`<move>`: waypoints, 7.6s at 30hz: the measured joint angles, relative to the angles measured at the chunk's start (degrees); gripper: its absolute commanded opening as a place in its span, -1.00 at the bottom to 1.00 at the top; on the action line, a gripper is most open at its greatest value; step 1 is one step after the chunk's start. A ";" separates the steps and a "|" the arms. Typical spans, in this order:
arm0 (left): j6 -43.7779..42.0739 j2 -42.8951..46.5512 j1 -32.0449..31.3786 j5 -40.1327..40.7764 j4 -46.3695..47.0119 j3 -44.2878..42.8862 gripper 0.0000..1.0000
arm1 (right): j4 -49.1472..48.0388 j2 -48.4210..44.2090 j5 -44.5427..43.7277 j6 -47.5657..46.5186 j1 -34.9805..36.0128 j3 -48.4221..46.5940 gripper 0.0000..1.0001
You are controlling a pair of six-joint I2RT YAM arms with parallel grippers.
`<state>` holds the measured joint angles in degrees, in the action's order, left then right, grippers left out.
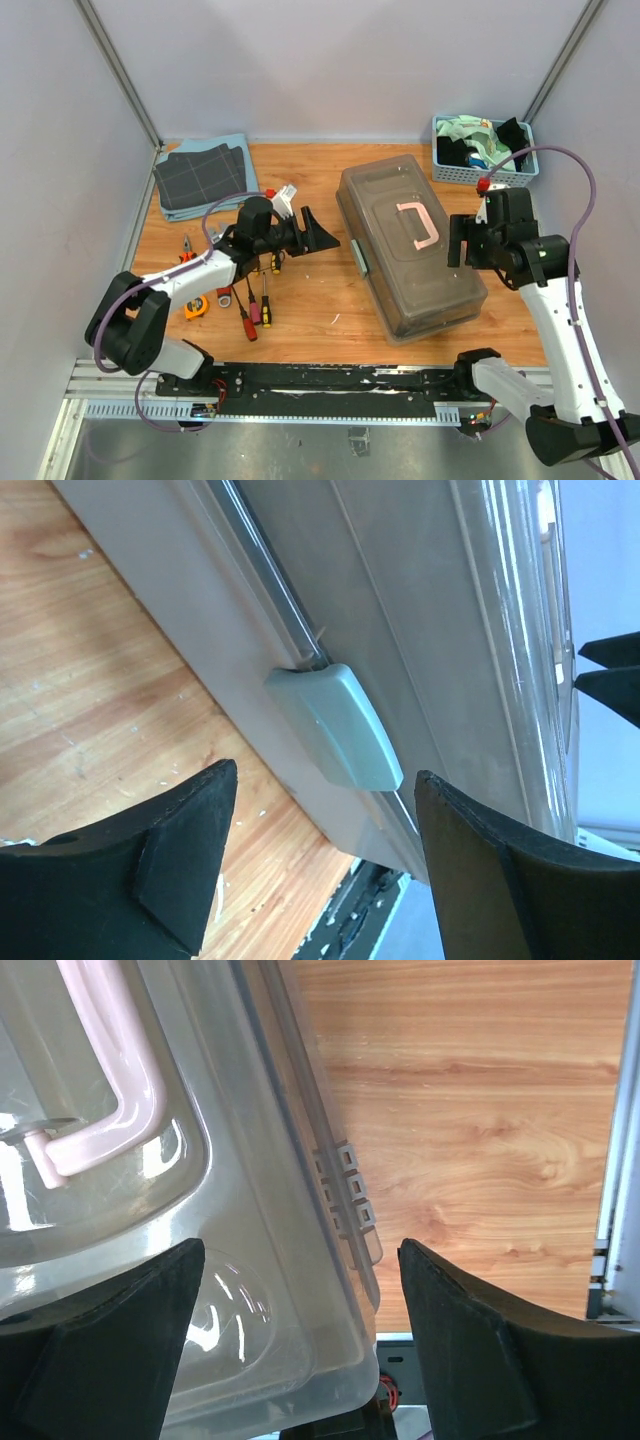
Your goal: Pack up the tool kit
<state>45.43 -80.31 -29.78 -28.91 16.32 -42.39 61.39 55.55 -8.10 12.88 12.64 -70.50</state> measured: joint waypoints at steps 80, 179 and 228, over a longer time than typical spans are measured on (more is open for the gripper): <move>22.84 -27.74 -8.20 -6.05 26.47 -7.96 -0.99 | -10.43 1.07 11.23 -4.59 -6.62 5.64 0.24; 41.42 -22.05 2.29 -20.09 53.51 -4.44 -0.99 | -7.58 23.76 34.01 -2.54 2.99 -17.90 -0.25; 35.91 -23.02 4.04 -26.08 52.98 -4.96 -0.99 | -3.10 16.85 28.15 -9.44 -17.53 -18.64 -0.54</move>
<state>81.34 -103.33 -25.74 -54.98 69.30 -47.35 58.28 72.40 20.05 3.44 -4.89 -89.14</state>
